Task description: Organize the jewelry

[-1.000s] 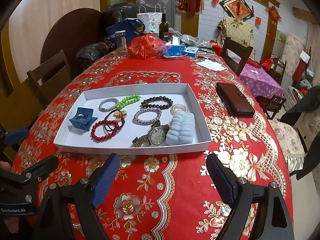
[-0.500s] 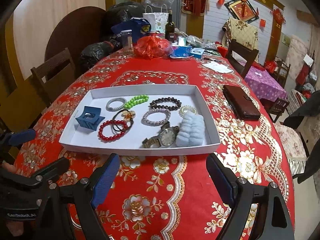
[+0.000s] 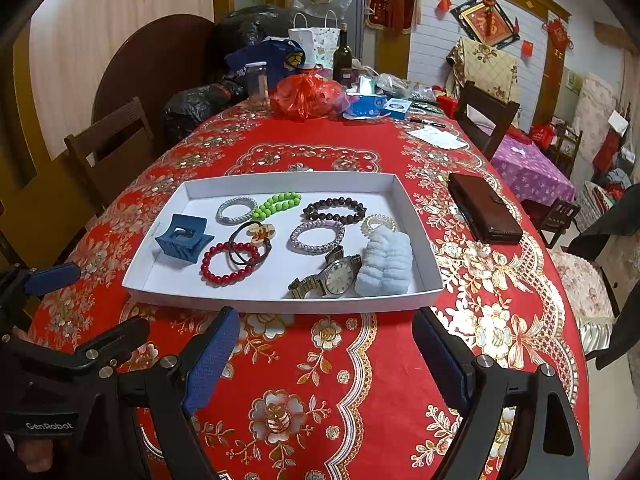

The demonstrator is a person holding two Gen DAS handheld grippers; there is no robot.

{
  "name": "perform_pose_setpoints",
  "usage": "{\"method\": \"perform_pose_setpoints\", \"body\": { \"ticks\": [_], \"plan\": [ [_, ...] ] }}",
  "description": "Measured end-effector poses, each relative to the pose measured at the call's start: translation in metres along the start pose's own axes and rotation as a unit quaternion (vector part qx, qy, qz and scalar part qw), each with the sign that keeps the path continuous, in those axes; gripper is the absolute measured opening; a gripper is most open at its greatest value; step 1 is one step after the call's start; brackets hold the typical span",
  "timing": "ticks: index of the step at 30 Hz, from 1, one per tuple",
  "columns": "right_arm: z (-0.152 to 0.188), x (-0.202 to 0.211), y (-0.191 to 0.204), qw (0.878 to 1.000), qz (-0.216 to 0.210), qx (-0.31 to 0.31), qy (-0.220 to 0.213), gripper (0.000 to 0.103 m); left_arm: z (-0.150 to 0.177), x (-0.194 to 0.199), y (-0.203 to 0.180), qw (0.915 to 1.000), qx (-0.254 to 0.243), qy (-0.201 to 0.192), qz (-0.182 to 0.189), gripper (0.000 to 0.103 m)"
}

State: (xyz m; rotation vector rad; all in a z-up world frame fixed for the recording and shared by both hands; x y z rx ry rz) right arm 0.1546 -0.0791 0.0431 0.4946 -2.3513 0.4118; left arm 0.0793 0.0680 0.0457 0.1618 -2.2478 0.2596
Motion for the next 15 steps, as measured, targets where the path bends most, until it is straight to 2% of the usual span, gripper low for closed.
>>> {"method": "perform_pose_setpoints", "body": {
  "ticks": [15],
  "plan": [
    [0.0002,0.0002,0.0,1.0,0.001,0.001,0.0,0.086,0.0001,0.0028,-0.0019,0.9999,-0.008,-0.012,-0.004,0.103]
  ]
}}
Point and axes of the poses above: each gripper's, at about its wrist camera, not at the fingertips, and x roughly against the way its jaws point, y to its left, z to its underside, the point moved 2 cm from there along -x, roughly the way its jaws point, and after that the axes turned 13 degrees about z, right-handed, at the moved point
